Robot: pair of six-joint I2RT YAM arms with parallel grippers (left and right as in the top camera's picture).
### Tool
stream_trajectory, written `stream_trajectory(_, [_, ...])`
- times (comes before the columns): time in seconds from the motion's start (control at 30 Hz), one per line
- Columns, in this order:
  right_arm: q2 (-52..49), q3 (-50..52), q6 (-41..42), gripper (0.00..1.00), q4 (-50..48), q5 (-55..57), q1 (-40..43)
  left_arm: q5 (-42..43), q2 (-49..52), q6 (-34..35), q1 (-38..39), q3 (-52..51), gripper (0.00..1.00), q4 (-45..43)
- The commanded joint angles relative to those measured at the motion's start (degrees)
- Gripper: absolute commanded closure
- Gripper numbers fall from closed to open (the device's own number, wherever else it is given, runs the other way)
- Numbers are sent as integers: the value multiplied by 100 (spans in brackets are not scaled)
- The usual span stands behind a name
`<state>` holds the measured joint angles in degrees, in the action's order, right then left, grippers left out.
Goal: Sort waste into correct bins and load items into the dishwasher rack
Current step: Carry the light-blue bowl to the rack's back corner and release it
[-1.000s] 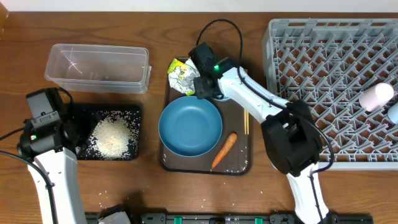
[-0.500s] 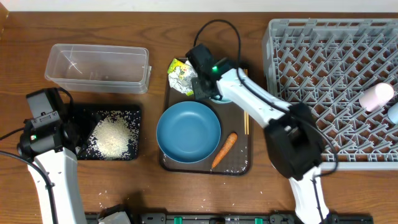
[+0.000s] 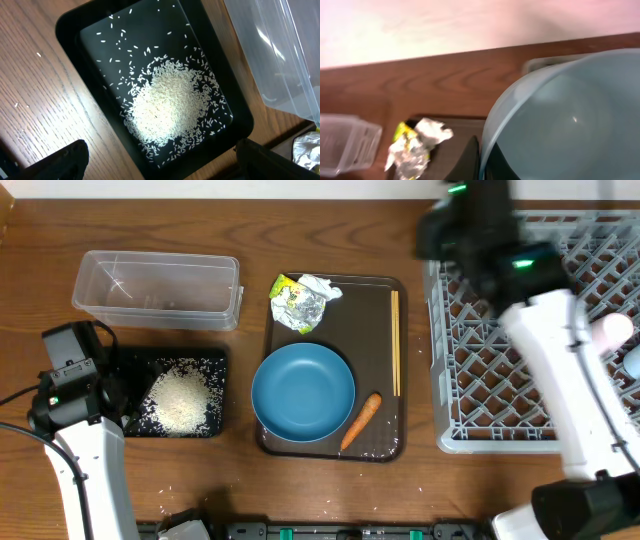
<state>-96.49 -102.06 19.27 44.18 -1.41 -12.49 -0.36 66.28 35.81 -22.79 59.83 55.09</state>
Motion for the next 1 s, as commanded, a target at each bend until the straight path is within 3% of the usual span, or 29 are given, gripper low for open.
stream_trajectory(0.0, [-223,-2,-542,99,61,-1805,870,-28,7,9,-28,98,4,-4])
stream_trajectory(0.13, [-522,0,-669,99,-57,-3637,1982,-28,7,9,-28,98,4,-2])
stream_trajectory(0.33, [-1080,0,-673,99,-632,-5366,3174,-26,7,9,-28,98,4,-2])
stream_trajectory(0.53, [-1910,0,-756,99,-1316,-6780,3744,-28,7,9,-28,98,4,-2])
stream_trajectory(0.67, [-2371,0,-350,99,-2057,-7823,4015,-28,7,9,-28,98,4,-4])
stream_trajectory(0.97, [-2796,0,-127,99,-2312,-8026,4704,-28,7,9,-28,98,4,-2])
